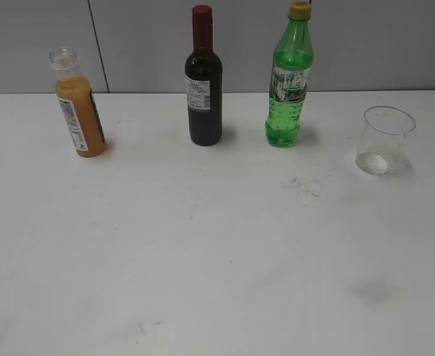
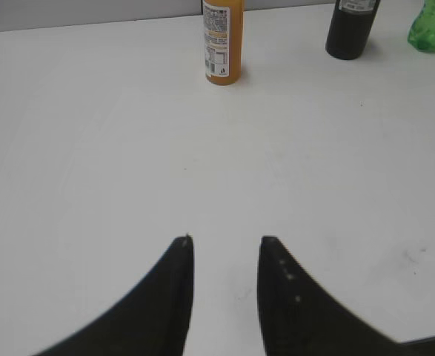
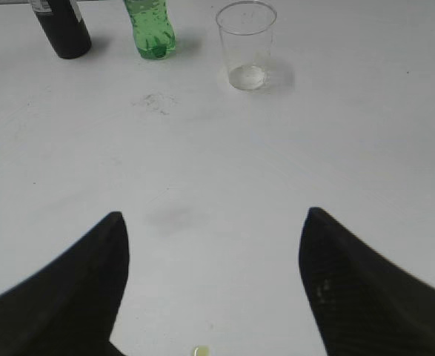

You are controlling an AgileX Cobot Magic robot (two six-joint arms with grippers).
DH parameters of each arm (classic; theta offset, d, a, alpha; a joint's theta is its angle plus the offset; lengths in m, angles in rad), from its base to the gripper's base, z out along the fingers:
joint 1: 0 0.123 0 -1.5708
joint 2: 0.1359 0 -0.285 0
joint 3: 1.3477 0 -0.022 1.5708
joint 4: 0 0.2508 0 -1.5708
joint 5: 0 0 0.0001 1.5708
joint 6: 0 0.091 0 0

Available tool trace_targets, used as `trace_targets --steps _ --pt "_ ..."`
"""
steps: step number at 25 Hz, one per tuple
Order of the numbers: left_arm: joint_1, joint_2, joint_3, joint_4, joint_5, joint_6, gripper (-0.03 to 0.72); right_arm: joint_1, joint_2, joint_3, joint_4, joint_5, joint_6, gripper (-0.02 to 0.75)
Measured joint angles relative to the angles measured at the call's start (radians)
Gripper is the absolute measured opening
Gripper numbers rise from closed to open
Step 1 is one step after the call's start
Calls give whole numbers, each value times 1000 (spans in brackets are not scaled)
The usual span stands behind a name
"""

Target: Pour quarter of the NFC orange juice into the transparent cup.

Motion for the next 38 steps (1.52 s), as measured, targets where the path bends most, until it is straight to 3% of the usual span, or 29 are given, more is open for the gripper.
trace_targets --steps 38 --pt "0 0 0 0 0 0 236 0 0 0 0 0 -1 552"
